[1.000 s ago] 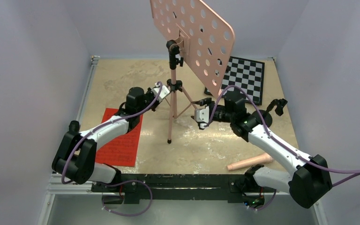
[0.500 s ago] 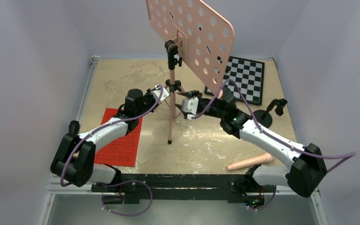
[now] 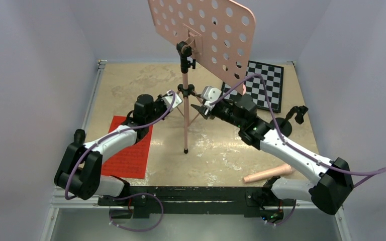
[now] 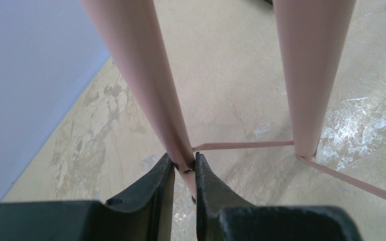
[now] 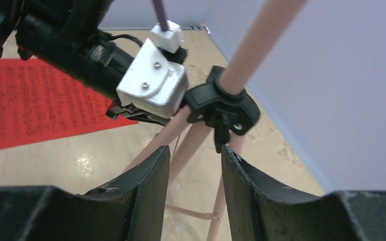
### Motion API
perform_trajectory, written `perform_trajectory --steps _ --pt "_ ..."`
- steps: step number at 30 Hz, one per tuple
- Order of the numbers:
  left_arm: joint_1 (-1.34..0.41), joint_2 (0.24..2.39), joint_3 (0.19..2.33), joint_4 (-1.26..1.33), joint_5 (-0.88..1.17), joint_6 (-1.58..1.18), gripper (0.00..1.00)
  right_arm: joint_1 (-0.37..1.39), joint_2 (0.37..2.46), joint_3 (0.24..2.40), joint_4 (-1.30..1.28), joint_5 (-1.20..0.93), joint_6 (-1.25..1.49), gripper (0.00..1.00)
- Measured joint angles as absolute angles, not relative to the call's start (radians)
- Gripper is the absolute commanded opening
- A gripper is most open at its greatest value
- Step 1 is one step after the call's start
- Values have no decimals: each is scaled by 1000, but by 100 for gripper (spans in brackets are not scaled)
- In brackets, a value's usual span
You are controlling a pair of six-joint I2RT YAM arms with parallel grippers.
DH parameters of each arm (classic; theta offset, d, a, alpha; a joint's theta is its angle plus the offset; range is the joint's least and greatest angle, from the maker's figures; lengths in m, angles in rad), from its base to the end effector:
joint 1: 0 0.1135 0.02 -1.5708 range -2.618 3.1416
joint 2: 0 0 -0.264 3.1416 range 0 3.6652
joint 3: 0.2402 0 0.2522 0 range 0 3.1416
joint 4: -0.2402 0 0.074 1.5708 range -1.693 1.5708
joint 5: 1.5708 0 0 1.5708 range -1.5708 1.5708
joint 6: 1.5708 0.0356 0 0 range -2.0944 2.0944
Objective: Pack up the instrument practice props
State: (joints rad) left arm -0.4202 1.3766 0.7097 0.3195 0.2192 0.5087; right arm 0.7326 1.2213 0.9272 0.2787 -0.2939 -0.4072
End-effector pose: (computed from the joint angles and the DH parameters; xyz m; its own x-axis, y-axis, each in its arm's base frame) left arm 0.2716 -0.1298 0.2311 0.0134 0.5147 -0.8573 0.6622 0.6378 0.3933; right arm 0.2083 0.2013 0.3463 0.3283 -0.2145 -0.9199 -0.7900 0.4714 -0.3919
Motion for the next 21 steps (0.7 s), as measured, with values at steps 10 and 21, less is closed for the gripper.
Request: perform_trajectory --steps 10,21 --pt "-419 1379 716 305 224 514 0 719 1168 897 268 -183 -269 46" --pt "-415 1385 728 292 231 517 0 719 1262 894 451 -243 -293 38"
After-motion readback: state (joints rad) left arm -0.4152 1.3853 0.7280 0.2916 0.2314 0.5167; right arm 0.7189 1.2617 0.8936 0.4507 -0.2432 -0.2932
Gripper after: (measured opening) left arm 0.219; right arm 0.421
